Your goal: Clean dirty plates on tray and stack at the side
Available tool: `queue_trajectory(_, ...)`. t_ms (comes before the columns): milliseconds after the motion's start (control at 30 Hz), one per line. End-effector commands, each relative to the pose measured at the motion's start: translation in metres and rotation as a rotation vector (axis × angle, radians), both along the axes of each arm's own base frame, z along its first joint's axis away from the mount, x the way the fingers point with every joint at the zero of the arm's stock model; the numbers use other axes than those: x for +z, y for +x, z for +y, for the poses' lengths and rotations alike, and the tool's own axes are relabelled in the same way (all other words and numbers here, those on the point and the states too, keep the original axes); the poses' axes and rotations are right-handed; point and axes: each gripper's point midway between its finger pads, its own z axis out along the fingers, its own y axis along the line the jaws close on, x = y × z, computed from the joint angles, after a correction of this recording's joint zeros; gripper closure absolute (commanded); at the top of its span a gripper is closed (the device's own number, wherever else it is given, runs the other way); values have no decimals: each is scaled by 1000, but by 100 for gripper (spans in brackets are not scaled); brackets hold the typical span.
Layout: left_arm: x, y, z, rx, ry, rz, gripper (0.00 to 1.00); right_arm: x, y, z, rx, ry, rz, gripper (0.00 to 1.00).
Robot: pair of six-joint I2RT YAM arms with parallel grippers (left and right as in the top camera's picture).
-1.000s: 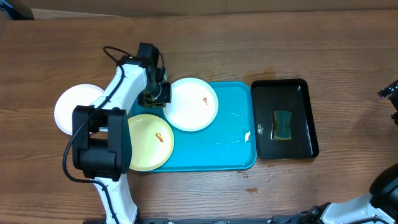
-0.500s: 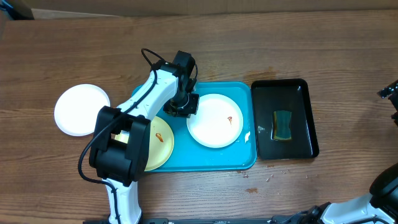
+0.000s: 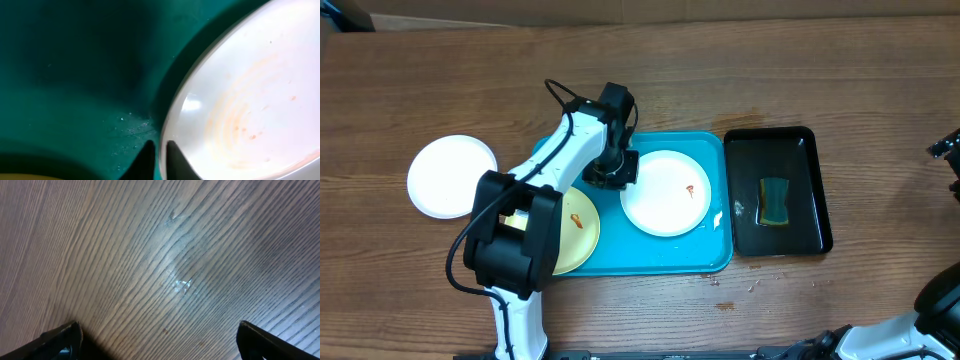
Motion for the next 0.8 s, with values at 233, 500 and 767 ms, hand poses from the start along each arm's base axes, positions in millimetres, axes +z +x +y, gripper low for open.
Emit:
queue_trajectory(233, -14, -14, 0, 8, 44, 13, 81, 19, 6, -4, 0, -30, -45, 0)
queue_trajectory(500, -28, -15, 3, 44, 54, 0, 81, 19, 6, -4, 0, -30, -45, 0)
queue_trajectory(767, -33, -9, 0, 62, 39, -32, 96, 19, 6, -4, 0, -29, -46, 0)
